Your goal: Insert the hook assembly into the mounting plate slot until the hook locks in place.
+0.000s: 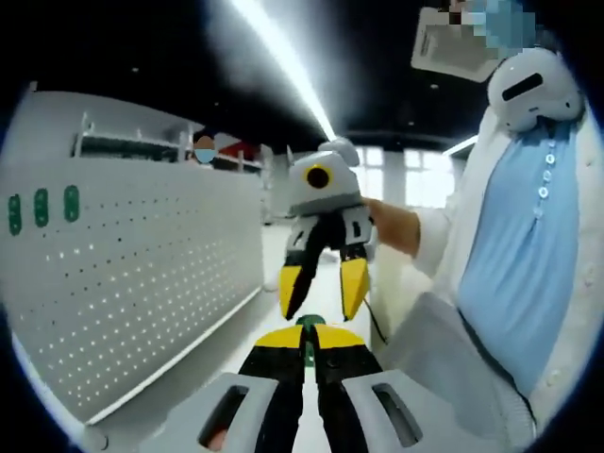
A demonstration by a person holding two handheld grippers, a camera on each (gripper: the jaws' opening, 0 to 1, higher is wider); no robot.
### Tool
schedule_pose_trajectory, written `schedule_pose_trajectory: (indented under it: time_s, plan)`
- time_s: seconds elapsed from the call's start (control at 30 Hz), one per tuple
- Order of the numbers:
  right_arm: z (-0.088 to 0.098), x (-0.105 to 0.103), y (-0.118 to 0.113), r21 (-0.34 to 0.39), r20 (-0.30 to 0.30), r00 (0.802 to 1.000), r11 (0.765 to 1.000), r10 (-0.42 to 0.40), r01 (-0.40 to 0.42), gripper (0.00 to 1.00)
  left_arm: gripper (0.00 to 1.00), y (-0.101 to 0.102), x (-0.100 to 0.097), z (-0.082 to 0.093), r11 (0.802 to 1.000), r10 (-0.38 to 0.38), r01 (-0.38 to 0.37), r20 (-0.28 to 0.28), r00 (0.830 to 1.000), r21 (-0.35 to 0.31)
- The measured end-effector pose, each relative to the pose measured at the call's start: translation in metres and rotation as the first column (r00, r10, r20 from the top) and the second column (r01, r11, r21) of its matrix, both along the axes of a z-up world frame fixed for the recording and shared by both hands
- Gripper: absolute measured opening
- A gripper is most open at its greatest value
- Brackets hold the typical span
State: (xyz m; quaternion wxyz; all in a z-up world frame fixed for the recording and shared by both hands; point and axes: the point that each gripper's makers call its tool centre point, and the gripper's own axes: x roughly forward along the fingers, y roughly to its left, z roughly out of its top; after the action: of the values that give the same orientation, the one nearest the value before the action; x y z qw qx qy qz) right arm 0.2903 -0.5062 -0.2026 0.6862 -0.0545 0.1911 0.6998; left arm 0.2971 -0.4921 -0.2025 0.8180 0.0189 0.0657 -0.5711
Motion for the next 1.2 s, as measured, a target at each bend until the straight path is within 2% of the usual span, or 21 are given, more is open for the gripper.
schedule_pose_trajectory:
  time_s: [0.2, 0.37, 0.5, 0.67, 0.8, 0.9, 1.03, 1.2]
  plan:
    - [0.000, 0.005, -0.001, 0.056, -0.023, 0.999, 0.998, -0.025, 0.026, 0.29, 0.02, 0.009, 0.005, 0.020, 0.991, 0.041, -0.042, -0.012, 0.999, -0.123]
    - [0.008, 0.003, 0.006, 0.105, -0.025, 1.000, 0.994, -0.012, 0.015, 0.27, 0.02, 0.006, 0.002, 0.029, 0.983, 0.029, -0.031, -0.015, 0.999, -0.178]
    - [0.016, -0.001, 0.008, 0.149, -0.029, 0.999, 0.989, 0.022, -0.018, 0.23, 0.02, 0.004, 0.000, 0.033, 0.979, 0.016, -0.019, -0.018, 1.000, -0.205]
    - [0.017, -0.003, 0.006, 0.142, -0.021, 0.999, 0.989, 0.033, -0.030, 0.16, 0.02, 0.003, -0.003, 0.034, 0.974, -0.001, -0.004, -0.023, 1.000, -0.224]
    - [0.021, -0.007, 0.006, 0.162, -0.027, 0.999, 0.986, 0.042, -0.038, 0.15, 0.02, 0.002, -0.006, 0.036, 0.967, -0.028, 0.020, -0.028, 0.999, -0.253]
    - [0.022, -0.008, 0.005, 0.163, -0.028, 0.998, 0.986, 0.048, -0.043, 0.15, 0.03, -0.002, -0.010, 0.037, 0.970, -0.040, 0.037, -0.007, 0.999, -0.242]
    - [0.018, -0.008, 0.003, 0.148, -0.021, 0.998, 0.988, 0.052, -0.048, 0.15, 0.04, -0.006, -0.012, 0.032, 0.986, -0.045, 0.048, 0.027, 0.999, -0.158]
    - [0.015, -0.010, 0.001, 0.130, -0.021, 0.998, 0.990, 0.060, -0.057, 0.15, 0.04, -0.010, -0.014, 0.027, 0.994, -0.062, 0.066, 0.036, 0.997, -0.092]
